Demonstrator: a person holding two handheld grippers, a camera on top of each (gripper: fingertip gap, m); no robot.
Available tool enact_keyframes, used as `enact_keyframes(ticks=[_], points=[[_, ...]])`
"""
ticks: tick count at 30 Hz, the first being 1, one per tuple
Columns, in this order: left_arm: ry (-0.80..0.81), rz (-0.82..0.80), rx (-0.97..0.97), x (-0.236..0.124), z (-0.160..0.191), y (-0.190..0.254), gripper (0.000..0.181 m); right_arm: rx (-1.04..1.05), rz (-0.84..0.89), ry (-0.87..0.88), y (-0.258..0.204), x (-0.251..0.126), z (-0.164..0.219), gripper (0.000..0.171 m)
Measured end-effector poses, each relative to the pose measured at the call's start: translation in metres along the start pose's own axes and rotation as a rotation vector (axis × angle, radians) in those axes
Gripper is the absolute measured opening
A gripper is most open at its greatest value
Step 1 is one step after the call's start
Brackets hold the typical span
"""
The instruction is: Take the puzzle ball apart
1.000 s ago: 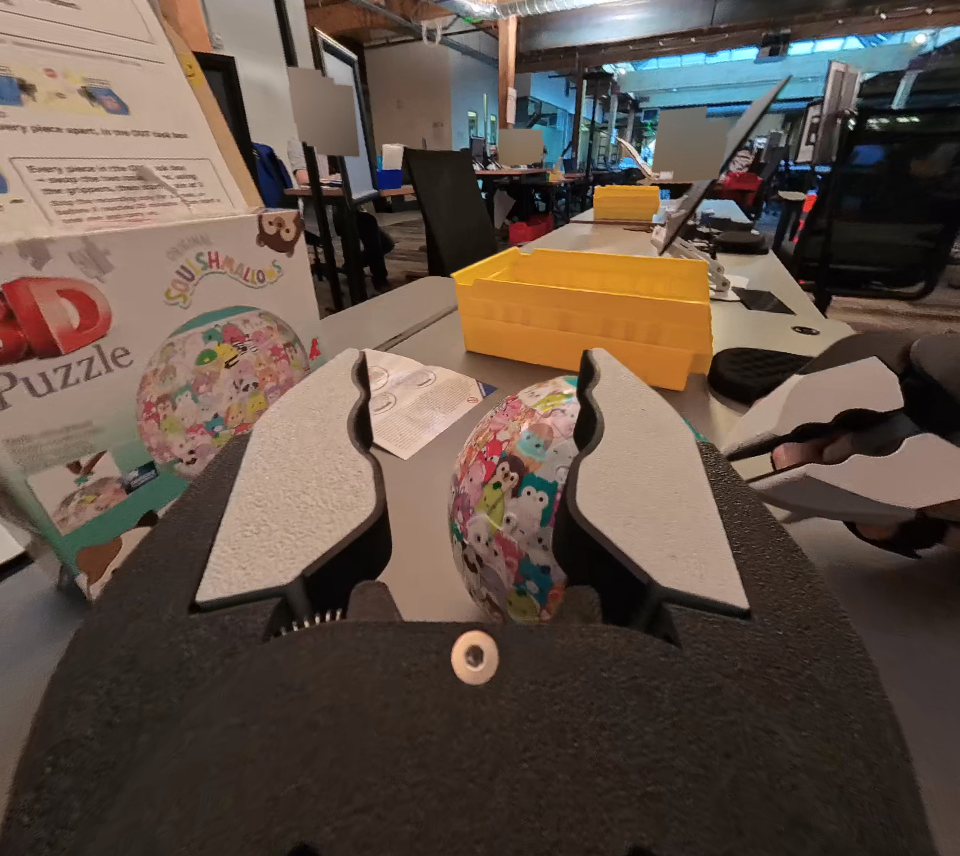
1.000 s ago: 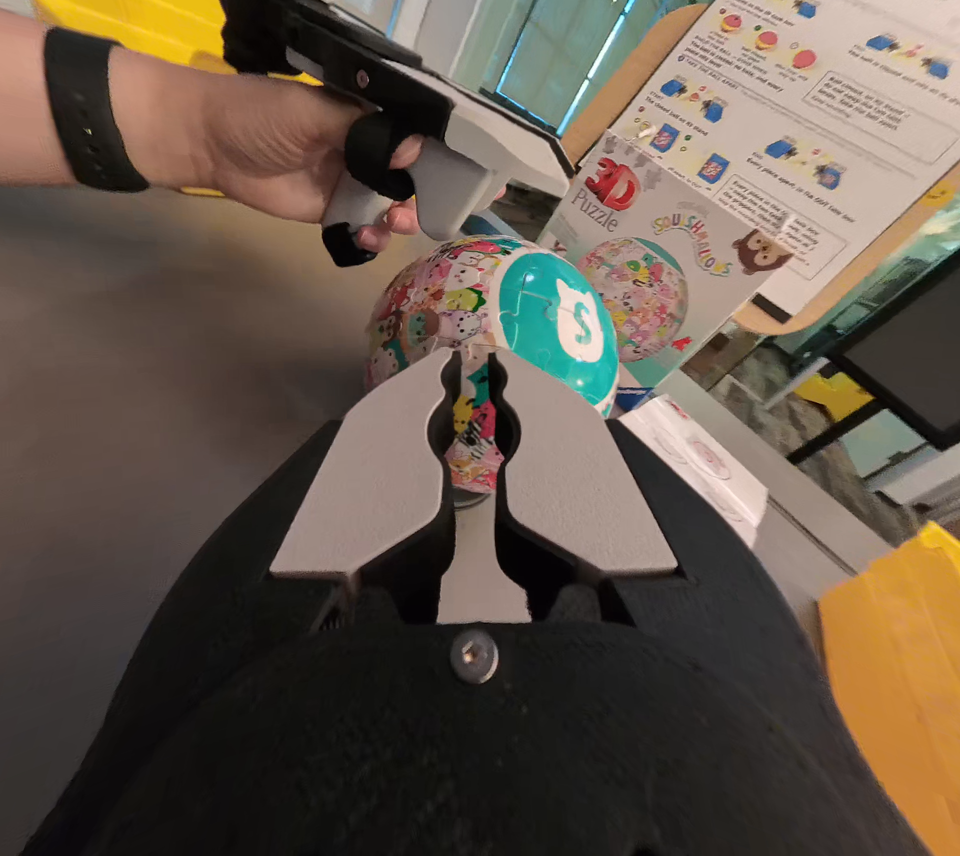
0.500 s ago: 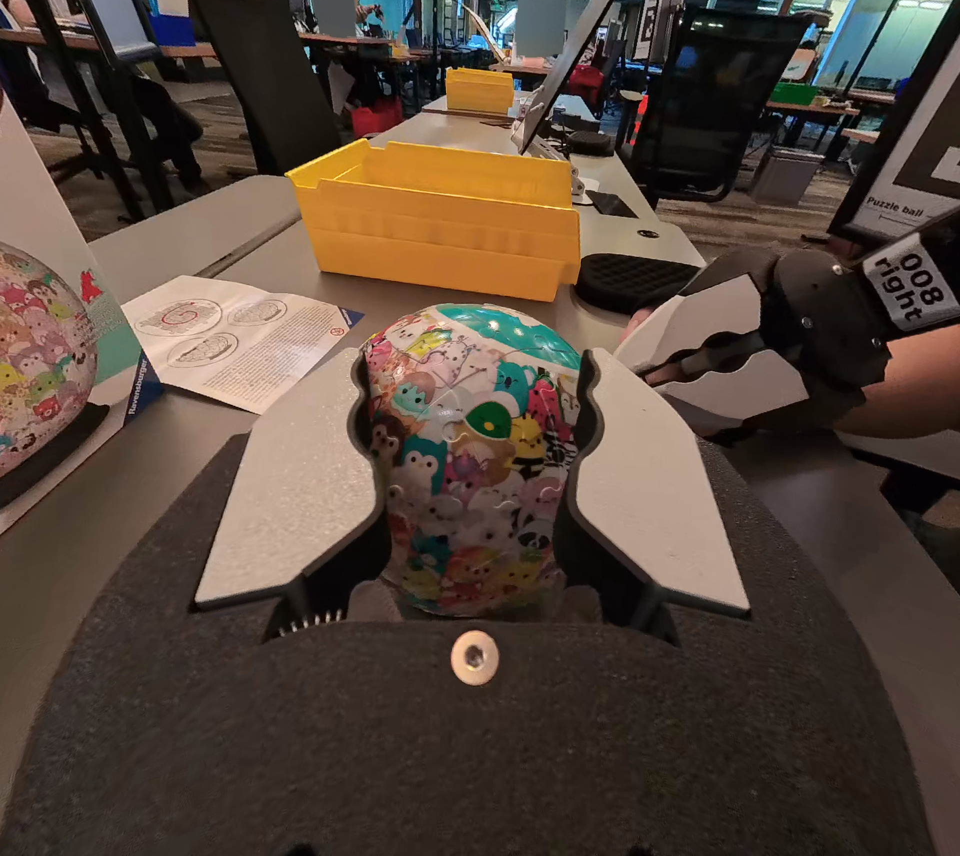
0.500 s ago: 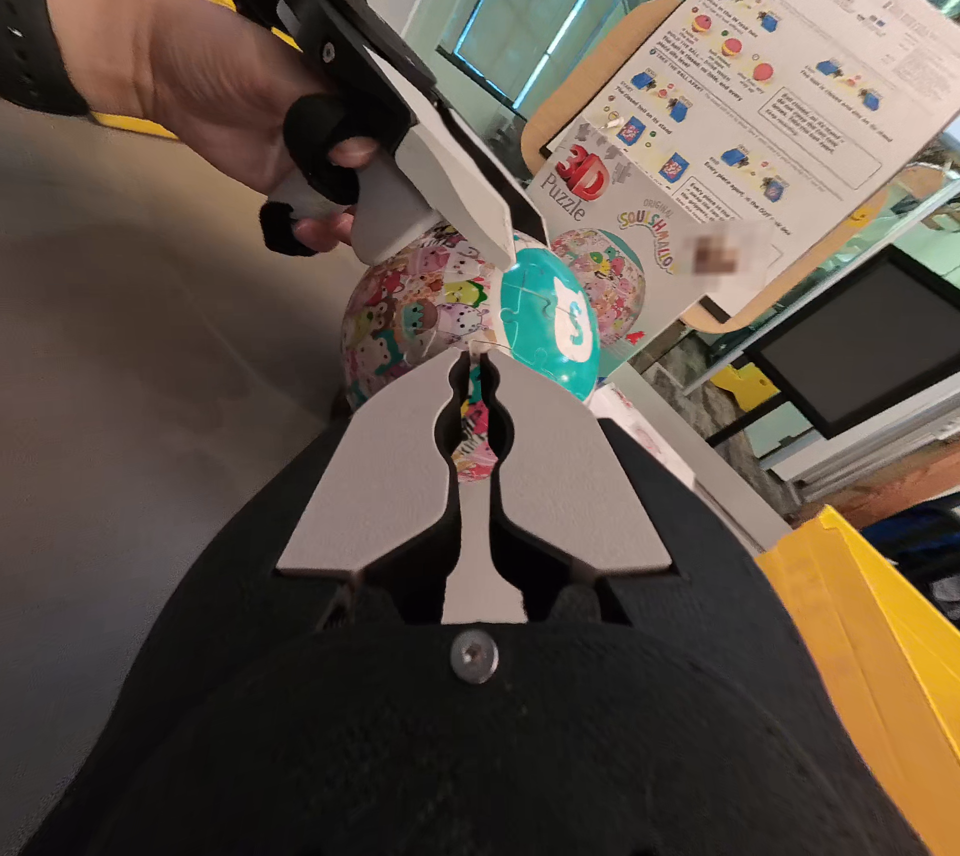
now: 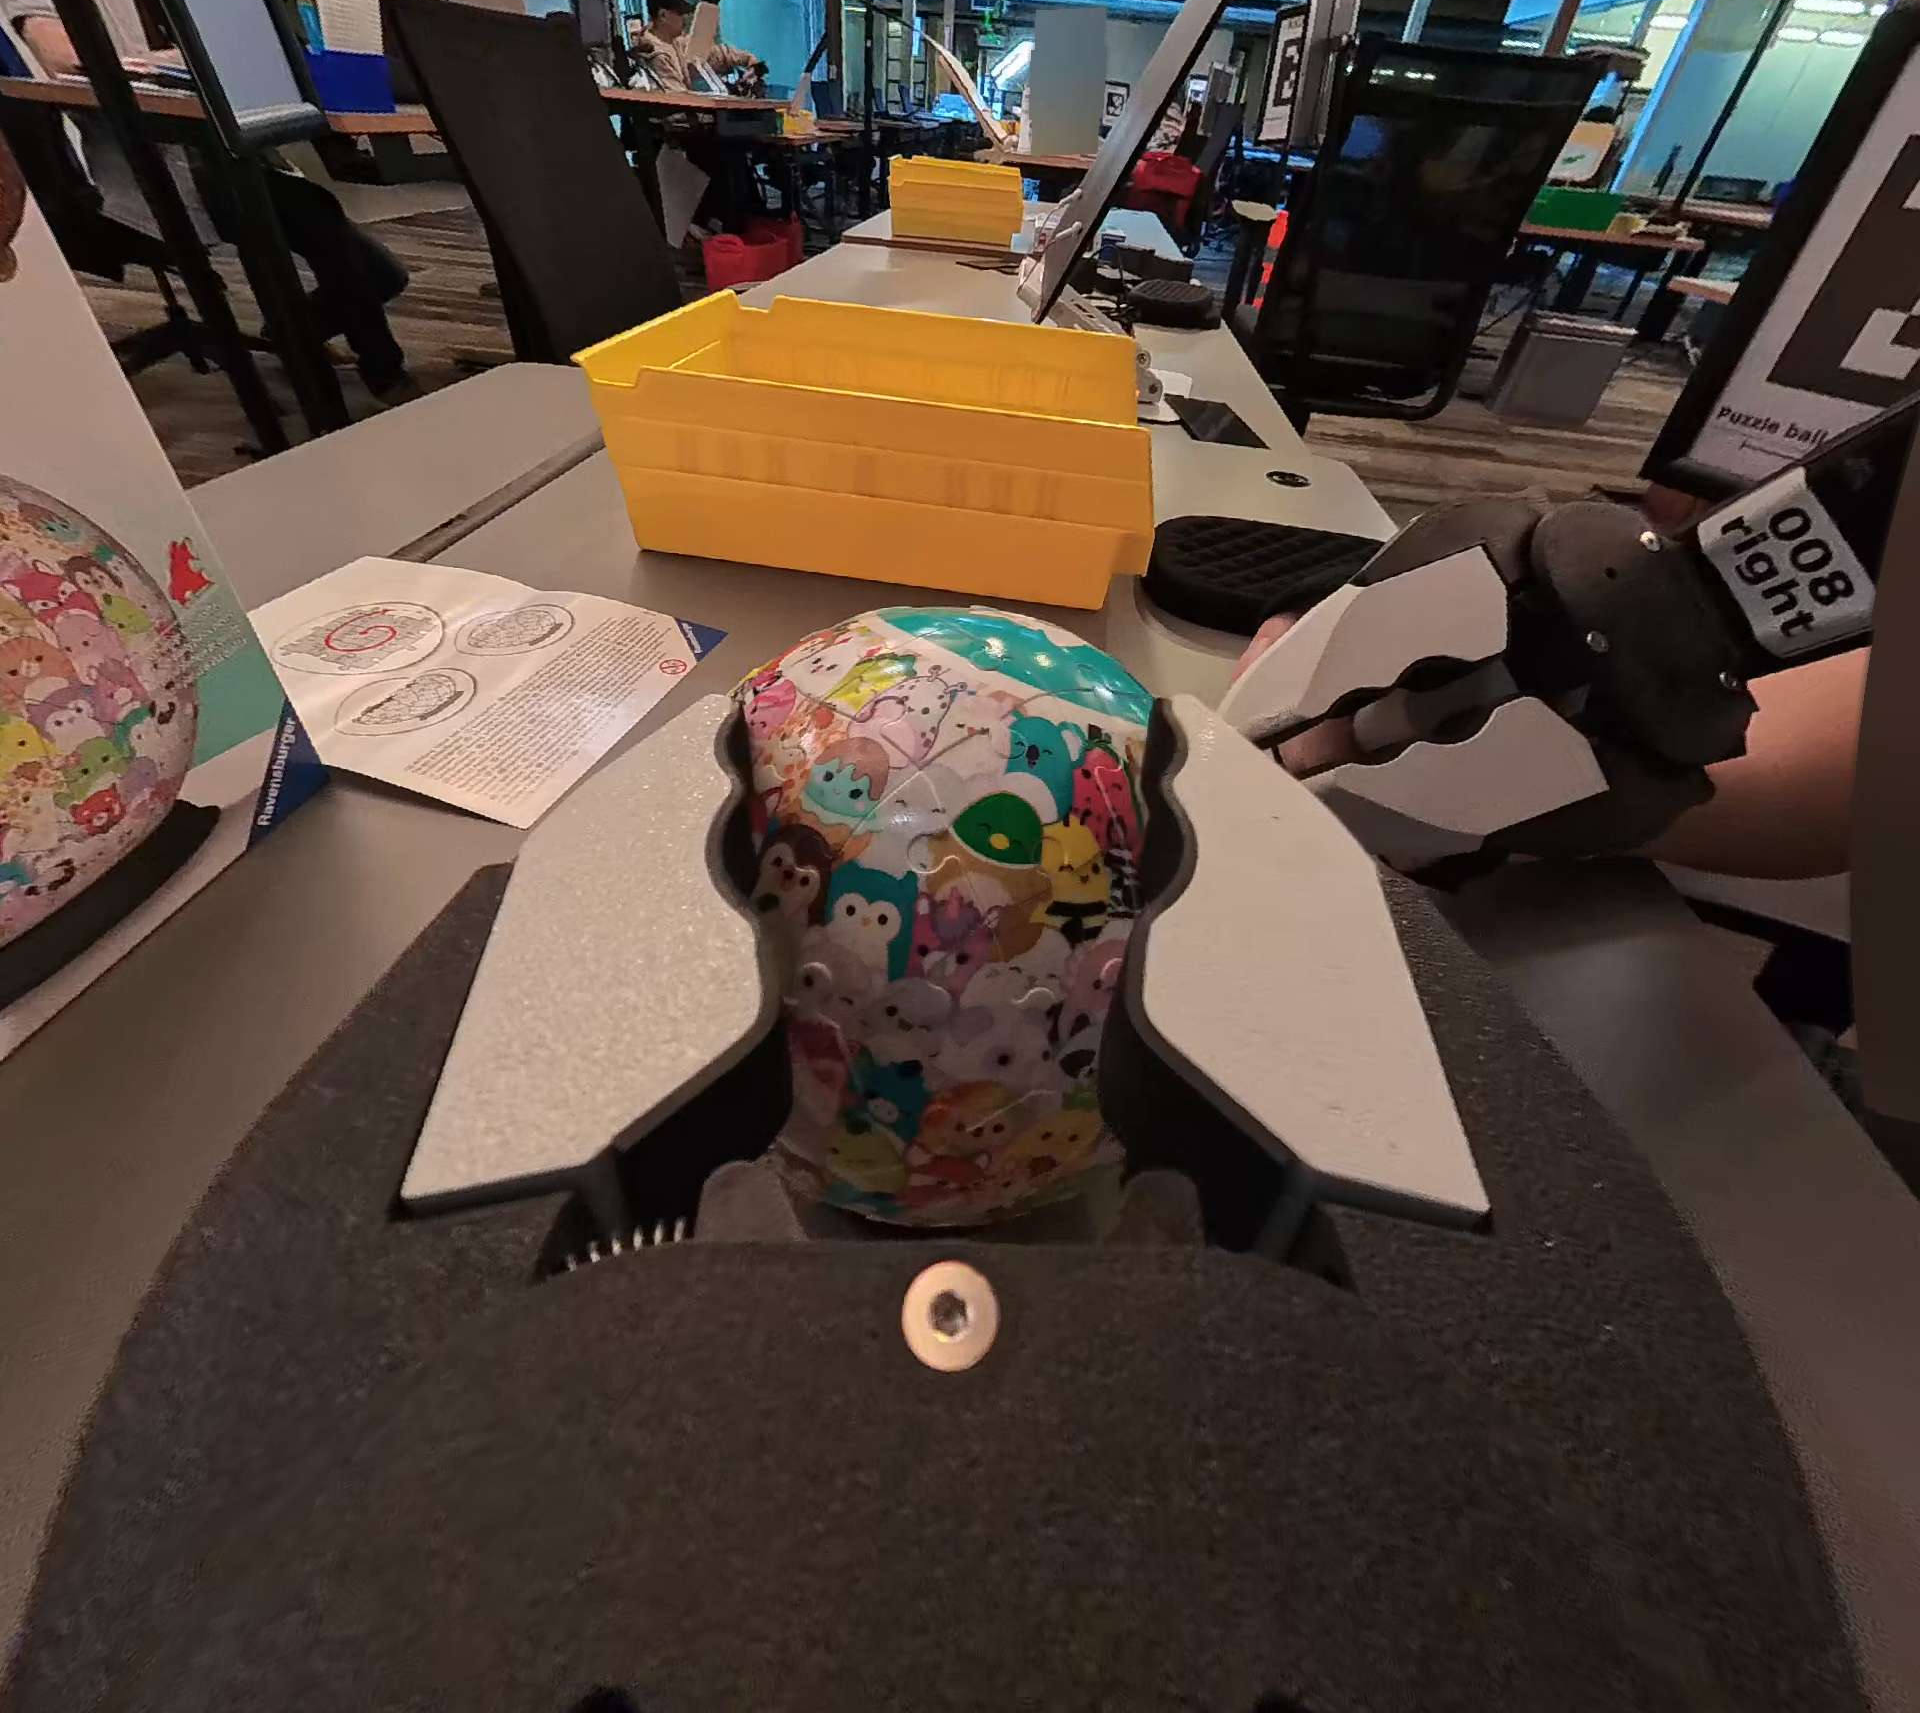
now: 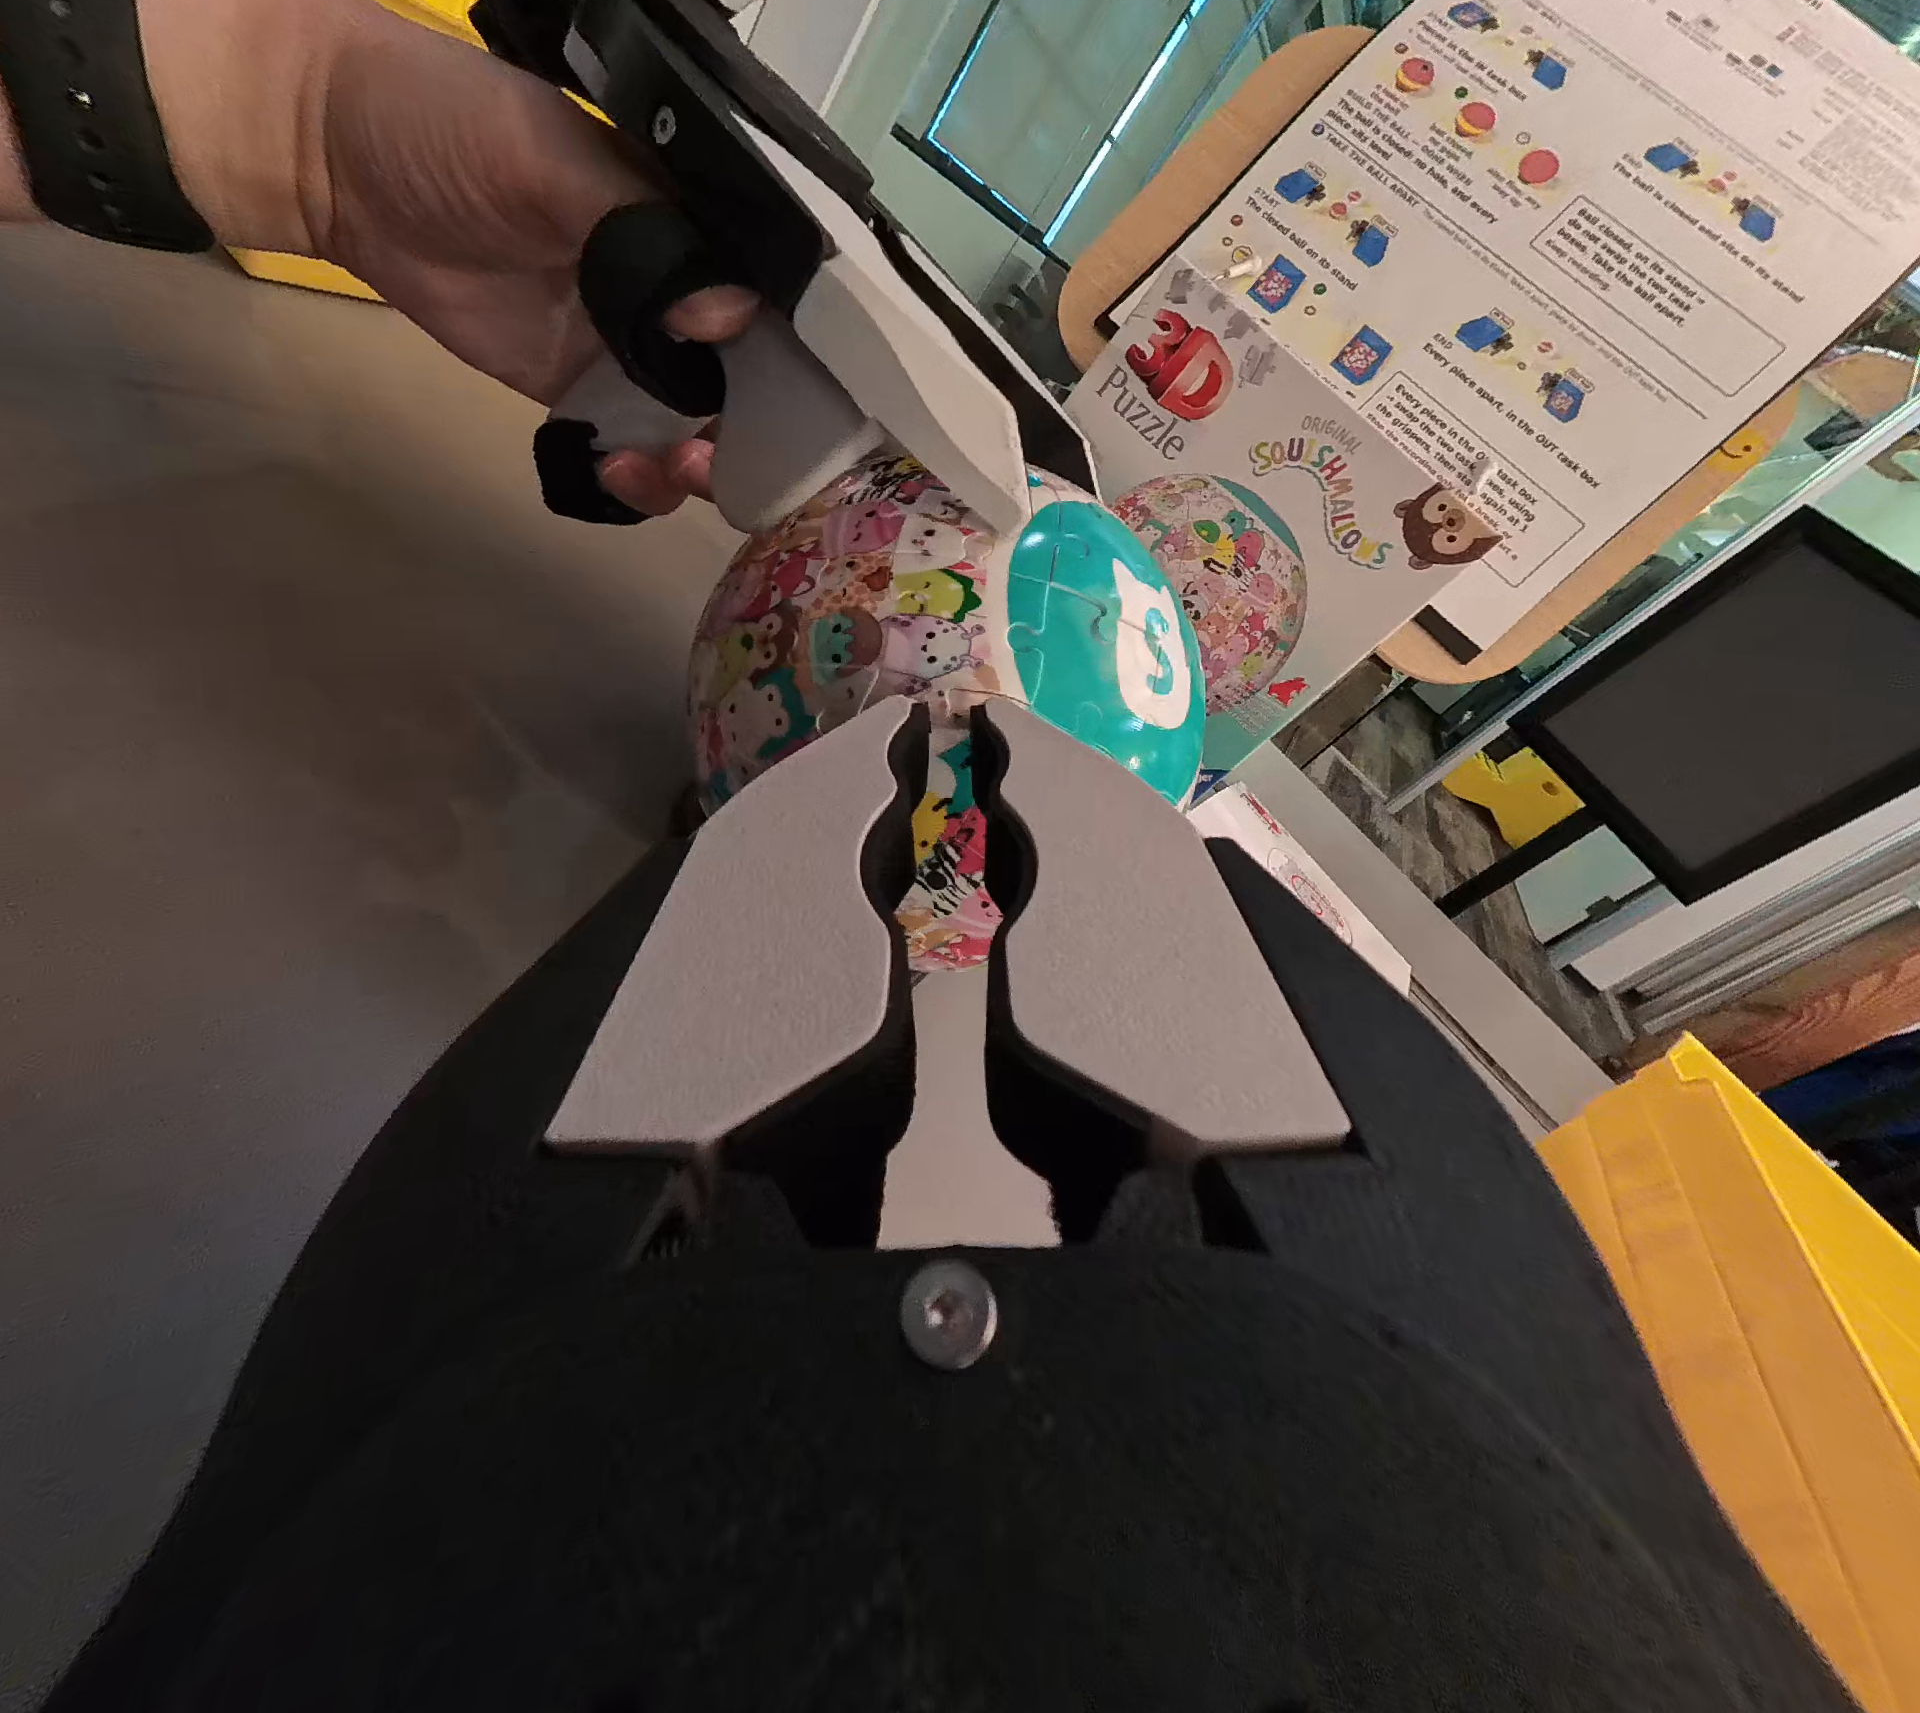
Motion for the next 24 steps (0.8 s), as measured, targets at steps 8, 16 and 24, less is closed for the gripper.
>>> enact_keyframes(ticks=[8,16,24], points=[[-0.004,0.019,-0.006,-0.0001,0.0002,0.0033,0.08,-0.025,-0.001,-0.001,-0.0021,0.0003,-0.0004,0.003],[0.009,0.024,-0.017,0.0001,0.0003,0.0036,0.082,-0.005,-0.006,0.008,-0.002,0.0008,-0.001,0.003],[0.006,0.024,-0.007,0.0012,0.0004,0.0042,0.083,0.091,-0.004,0.028,0.0004,0.0026,-0.0029,0.003]])
Point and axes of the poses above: each gripper's, where its closed fingertips meet, x out along the fingers, z out of its underside, y = z × x across the jaws, the point moved 3 cm from there along -x, back along the fingers, and after that the axes turned 8 degrees about y, right-handed, at the moved point
